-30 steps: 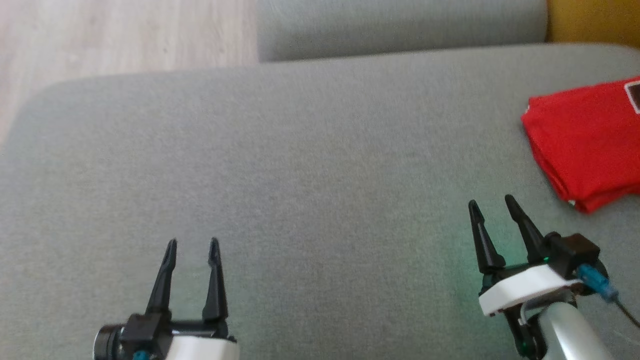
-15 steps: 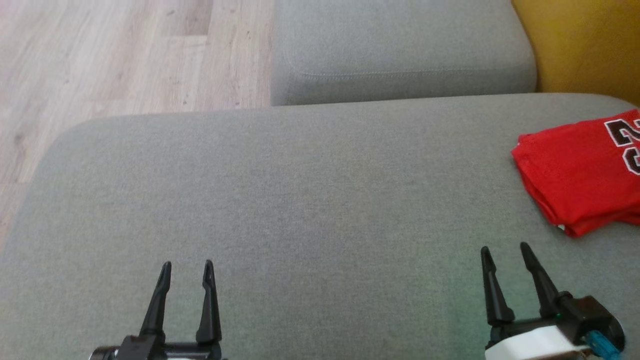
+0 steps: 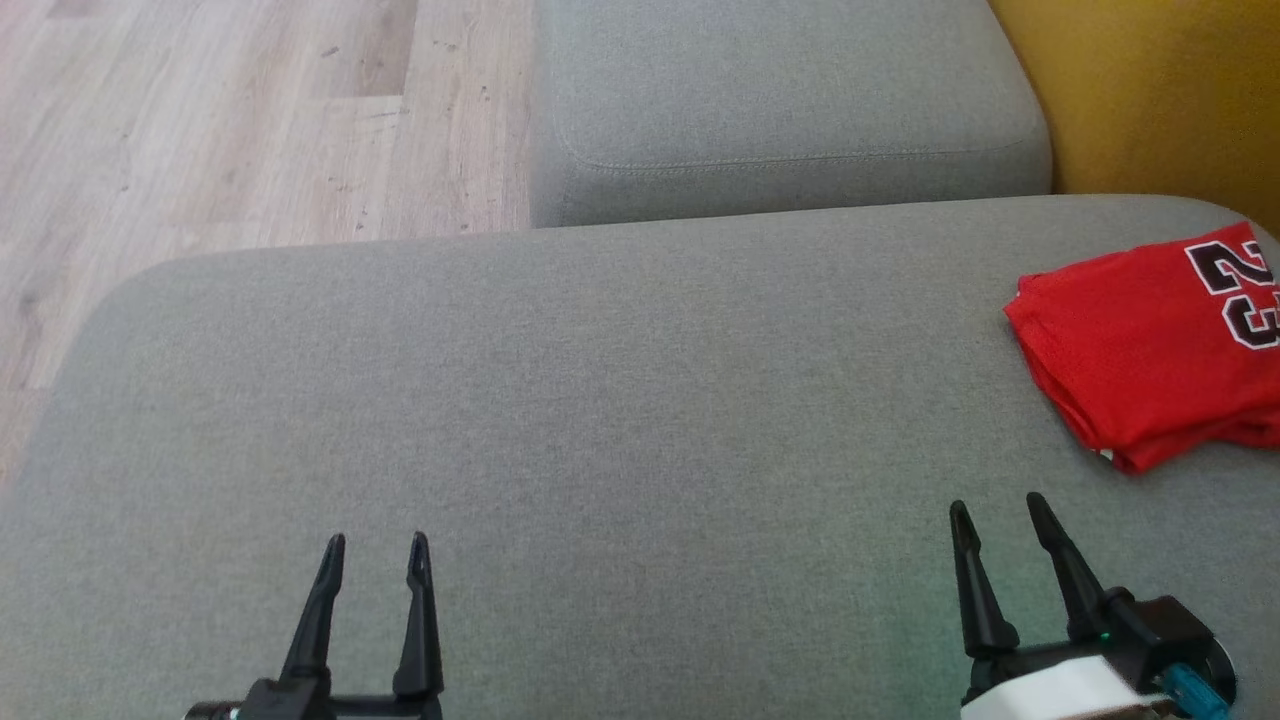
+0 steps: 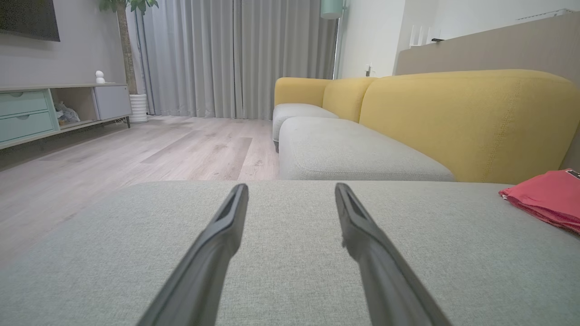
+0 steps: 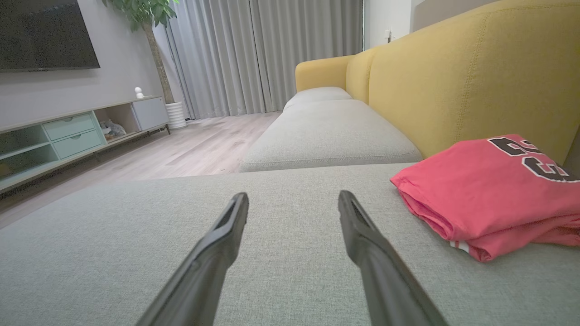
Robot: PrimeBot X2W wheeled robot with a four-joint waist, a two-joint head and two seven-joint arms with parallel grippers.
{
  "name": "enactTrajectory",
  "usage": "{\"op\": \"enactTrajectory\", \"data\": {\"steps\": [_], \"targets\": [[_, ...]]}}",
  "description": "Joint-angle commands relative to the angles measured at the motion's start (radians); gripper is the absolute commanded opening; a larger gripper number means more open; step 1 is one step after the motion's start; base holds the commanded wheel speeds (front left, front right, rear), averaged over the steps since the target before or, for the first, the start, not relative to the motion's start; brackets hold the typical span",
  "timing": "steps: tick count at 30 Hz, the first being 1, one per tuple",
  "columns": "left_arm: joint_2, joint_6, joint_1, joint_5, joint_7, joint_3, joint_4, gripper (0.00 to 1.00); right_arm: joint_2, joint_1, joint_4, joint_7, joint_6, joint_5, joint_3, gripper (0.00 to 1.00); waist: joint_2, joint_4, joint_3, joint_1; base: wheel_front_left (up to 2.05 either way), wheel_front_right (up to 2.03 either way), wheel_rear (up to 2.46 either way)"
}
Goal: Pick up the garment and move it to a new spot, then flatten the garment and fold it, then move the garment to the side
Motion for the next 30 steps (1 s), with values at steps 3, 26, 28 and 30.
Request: {"op": "enactTrajectory", "data": {"steps": [3, 26, 28, 30], "targets": [[-0.003, 0.004, -0.024, 0.018, -0.006, 0.037, -0.028, 1.00, -0.005, -0.031, -0.028, -0.011, -0.001, 0.003, 0.022, 1.00, -0.0001, -0.002, -0.002, 0.0000, 0.00, 0.00, 0.00], [0.010, -0.025, -0.038, -0.236, 0.046, 0.025, 0.059, 0.00, -0.013, -0.032, 0.042, 0.045, 0.000, 0.248, -0.010, 0.00, -0.0001, -0.004, 0.010, 0.0000, 0.00, 0.00, 0.00], [0.011, -0.027, -0.040, -0.248, 0.048, 0.027, 0.061, 0.00, -0.013, -0.034, 0.043, 0.047, 0.000, 0.260, -0.011, 0.00, -0.0001, -0.004, 0.010, 0.0000, 0.00, 0.00, 0.00], [0.012, -0.030, -0.045, -0.272, 0.053, 0.030, 0.063, 0.00, -0.014, -0.038, 0.043, 0.052, 0.000, 0.285, -0.013, 0.00, -0.0001, -0.004, 0.012, 0.0000, 0.00, 0.00, 0.00]]}}
